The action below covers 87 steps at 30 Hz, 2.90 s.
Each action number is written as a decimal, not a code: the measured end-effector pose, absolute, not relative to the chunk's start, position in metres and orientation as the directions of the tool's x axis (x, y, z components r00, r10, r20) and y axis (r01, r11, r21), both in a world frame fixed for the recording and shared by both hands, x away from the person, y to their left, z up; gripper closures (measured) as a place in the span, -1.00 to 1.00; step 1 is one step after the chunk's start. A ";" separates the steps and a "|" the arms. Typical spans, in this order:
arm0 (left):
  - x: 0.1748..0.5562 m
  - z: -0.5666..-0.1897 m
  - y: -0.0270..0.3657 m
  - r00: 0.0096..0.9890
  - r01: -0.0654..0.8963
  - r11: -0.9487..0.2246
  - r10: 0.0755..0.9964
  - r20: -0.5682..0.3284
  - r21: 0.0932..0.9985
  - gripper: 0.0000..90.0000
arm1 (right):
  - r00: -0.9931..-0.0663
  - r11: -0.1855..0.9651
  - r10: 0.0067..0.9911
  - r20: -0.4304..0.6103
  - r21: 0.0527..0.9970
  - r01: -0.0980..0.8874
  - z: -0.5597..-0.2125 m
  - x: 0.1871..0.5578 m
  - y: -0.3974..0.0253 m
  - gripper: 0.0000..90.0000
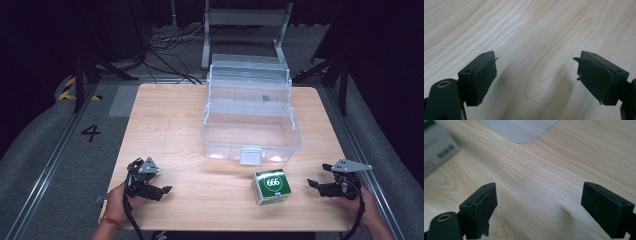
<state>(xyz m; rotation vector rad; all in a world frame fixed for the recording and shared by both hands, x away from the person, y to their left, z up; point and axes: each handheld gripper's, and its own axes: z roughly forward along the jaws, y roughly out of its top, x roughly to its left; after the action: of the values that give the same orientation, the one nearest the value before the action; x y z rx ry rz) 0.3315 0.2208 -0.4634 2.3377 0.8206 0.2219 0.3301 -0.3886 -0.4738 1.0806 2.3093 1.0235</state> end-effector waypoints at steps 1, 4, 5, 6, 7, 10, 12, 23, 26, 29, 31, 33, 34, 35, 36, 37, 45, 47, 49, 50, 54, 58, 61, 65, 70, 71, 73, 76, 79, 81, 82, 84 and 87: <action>0.331 -0.462 0.218 0.794 0.499 -0.601 0.606 -0.052 0.625 -0.64 | -0.633 0.438 0.773 -0.044 0.758 0.483 -0.472 0.328 -0.385 -0.67; 0.326 -0.459 0.209 0.817 0.468 -0.632 0.576 -0.030 0.618 -0.64 | -0.668 0.460 0.743 -0.048 0.761 0.457 -0.468 0.324 -0.374 -0.64; 0.324 -0.458 0.206 0.822 0.457 -0.637 0.569 -0.021 0.621 -0.64 | -0.677 0.463 0.735 -0.044 0.761 0.454 -0.467 0.323 -0.370 -0.64; 0.323 -0.456 0.202 0.833 0.448 -0.640 0.552 -0.032 0.624 -0.63 | -0.686 0.471 0.726 -0.045 0.760 0.448 -0.466 0.322 -0.365 -0.64; 0.322 -0.455 0.200 0.836 0.445 -0.645 0.548 -0.029 0.622 -0.63 | -0.697 0.480 0.715 -0.048 0.759 0.440 -0.464 0.320 -0.360 -0.64; 0.318 -0.452 0.187 0.858 0.411 -0.664 0.512 -0.020 0.624 -0.64 | -0.729 0.502 0.682 -0.050 0.758 0.417 -0.462 0.317 -0.345 -0.62; 0.317 -0.451 0.183 0.865 0.405 -0.668 0.501 -0.024 0.624 -0.64 | -0.736 0.506 0.675 -0.048 0.757 0.415 -0.461 0.316 -0.339 -0.62; 0.305 -0.441 0.154 0.904 0.343 -0.706 0.426 -0.015 0.619 -0.65 | -0.762 0.522 0.643 -0.068 0.768 0.372 -0.452 0.312 -0.305 -0.60; 0.303 -0.437 0.145 0.917 0.307 -0.725 0.399 0.014 0.617 -0.65 | -0.762 0.528 0.642 -0.088 0.771 0.355 -0.448 0.312 -0.293 -0.60; 0.303 -0.434 0.137 0.924 0.292 -0.733 0.382 0.015 0.615 -0.65 | -0.766 0.526 0.637 -0.084 0.774 0.352 -0.445 0.316 -0.283 -0.60; 0.304 -0.433 0.132 0.928 0.280 -0.748 0.371 0.029 0.601 -0.65 | -0.777 0.541 0.622 -0.093 0.769 0.341 -0.445 0.319 -0.275 -0.58; 0.304 -0.432 0.126 0.935 0.262 -0.765 0.351 0.041 0.588 -0.66 | -0.783 0.556 0.613 -0.110 0.763 0.329 -0.446 0.320 -0.267 -0.57; 0.304 -0.432 0.124 0.937 0.256 -0.772 0.346 0.046 0.582 -0.66 | -0.788 0.562 0.605 -0.111 0.761 0.324 -0.447 0.321 -0.264 -0.57; 0.304 -0.432 0.121 0.941 0.246 -0.779 0.334 0.051 0.576 -0.66 | -0.793 0.563 0.598 -0.112 0.764 0.317 -0.448 0.321 -0.260 -0.57; 0.304 -0.432 0.119 0.944 0.242 -0.786 0.327 0.051 0.569 -0.67 | -0.796 0.565 0.594 -0.118 0.765 0.308 -0.448 0.322 -0.256 -0.57; 0.304 -0.431 0.117 0.946 0.237 -0.791 0.321 0.052 0.564 -0.67 | -0.800 0.569 0.589 -0.113 0.762 0.311 -0.449 0.323 -0.253 -0.57; 0.310 -0.424 0.105 0.952 0.215 -0.793 0.299 0.057 0.570 -0.68 | -0.812 0.566 0.573 -0.111 0.770 0.294 -0.445 0.336 -0.232 -0.55; 0.310 -0.421 0.101 0.954 0.206 -0.796 0.292 0.062 0.568 -0.70 | -0.817 0.570 0.565 -0.112 0.769 0.289 -0.444 0.338 -0.226 -0.54; 0.311 -0.418 0.096 0.959 0.193 -0.798 0.276 0.061 0.570 -0.71 | -0.818 0.571 0.562 -0.117 0.771 0.282 -0.443 0.339 -0.222 -0.54; 0.310 -0.416 0.093 0.961 0.183 -0.802 0.269 0.070 0.569 -0.72 | -0.822 0.572 0.557 -0.118 0.772 0.277 -0.442 0.340 -0.218 -0.54; 0.310 -0.407 0.082 0.966 0.165 -0.811 0.247 0.074 0.561 -0.76 | -0.829 0.574 0.541 -0.139 0.782 0.244 -0.438 0.339 -0.206 -0.49; 0.311 -0.402 0.077 0.971 0.153 -0.809 0.229 0.064 0.567 -0.76 | -0.831 0.570 0.541 -0.132 0.784 0.247 -0.436 0.339 -0.198 -0.46; 0.311 -0.399 0.074 0.970 0.170 -0.806 0.239 0.048 0.567 -0.76 | -0.833 0.574 0.535 -0.139 0.783 0.238 -0.437 0.339 -0.192 -0.46; 0.310 -0.400 0.069 0.972 0.171 -0.822 0.230 0.041 0.544 -0.76 | -0.841 0.587 0.521 -0.146 0.777 0.228 -0.437 0.336 -0.185 -0.46; 0.310 -0.404 0.064 0.969 0.177 -0.840 0.241 0.061 0.514 -0.76 | -0.854 0.597 0.498 -0.152 0.774 0.210 -0.437 0.330 -0.179 -0.46; 0.311 -0.404 0.064 0.968 0.182 -0.840 0.244 0.056 0.512 -0.76 | -0.854 0.600 0.497 -0.154 0.772 0.210 -0.437 0.330 -0.179 -0.46; 0.313 -0.404 0.062 0.971 0.174 -0.850 0.231 0.054 0.497 -0.76 | -0.857 0.603 0.492 -0.156 0.771 0.206 -0.437 0.329 -0.177 -0.45; 0.313 -0.407 0.059 0.972 0.180 -0.857 0.229 0.044 0.483 -0.72 | -0.860 0.603 0.487 -0.152 0.771 0.205 -0.437 0.329 -0.176 -0.44; 0.316 -0.409 0.057 0.974 0.181 -0.863 0.223 0.033 0.471 -0.73 | -0.863 0.603 0.481 -0.151 0.772 0.201 -0.438 0.330 -0.174 -0.42; 0.317 -0.410 0.057 0.975 0.184 -0.866 0.221 0.025 0.466 -0.74 | -0.864 0.602 0.480 -0.150 0.773 0.200 -0.438 0.329 -0.174 -0.40; 0.318 -0.411 0.056 0.975 0.186 -0.868 0.220 0.021 0.460 -0.74 | -0.866 0.602 0.478 -0.150 0.774 0.198 -0.438 0.329 -0.174 -0.40; 0.318 -0.412 0.055 0.974 0.193 -0.874 0.225 0.018 0.445 -0.74 | -0.865 0.603 0.479 -0.150 0.773 0.199 -0.438 0.329 -0.173 -0.39; 0.319 -0.414 0.053 0.977 0.190 -0.892 0.214 0.013 0.410 -0.76 | -0.869 0.598 0.474 -0.144 0.777 0.197 -0.439 0.327 -0.171 -0.38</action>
<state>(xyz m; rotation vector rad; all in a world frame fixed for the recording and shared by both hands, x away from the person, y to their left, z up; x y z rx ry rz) 0.3190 0.0535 -0.4139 2.7062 0.2891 0.0809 0.3275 -0.1709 -0.4387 0.5430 2.4928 1.1519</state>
